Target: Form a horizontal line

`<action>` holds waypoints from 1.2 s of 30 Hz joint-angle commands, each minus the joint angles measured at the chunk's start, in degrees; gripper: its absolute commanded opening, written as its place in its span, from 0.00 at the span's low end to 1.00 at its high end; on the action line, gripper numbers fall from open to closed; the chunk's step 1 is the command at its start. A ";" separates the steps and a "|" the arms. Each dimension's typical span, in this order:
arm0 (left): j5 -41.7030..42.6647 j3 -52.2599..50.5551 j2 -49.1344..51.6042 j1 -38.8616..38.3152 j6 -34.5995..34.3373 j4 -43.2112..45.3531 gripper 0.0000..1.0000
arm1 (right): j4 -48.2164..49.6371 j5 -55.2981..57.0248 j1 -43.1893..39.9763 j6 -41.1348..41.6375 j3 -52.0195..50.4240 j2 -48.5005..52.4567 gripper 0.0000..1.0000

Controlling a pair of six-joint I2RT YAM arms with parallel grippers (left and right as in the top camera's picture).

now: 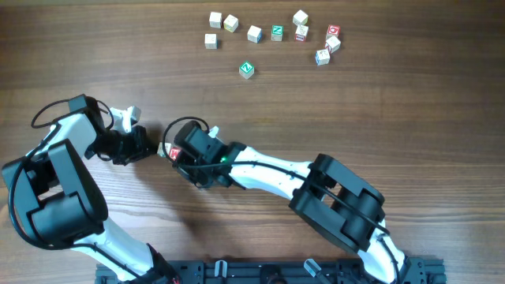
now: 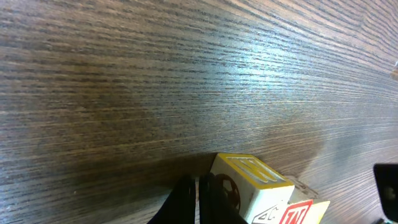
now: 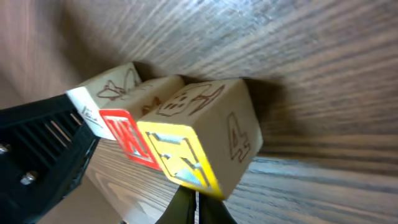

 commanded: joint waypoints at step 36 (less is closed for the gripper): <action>1.31 -0.37 1.07 -0.31 1.14 0.15 0.08 | 0.20 -1.90 -0.87 -6.10 0.15 1.20 0.05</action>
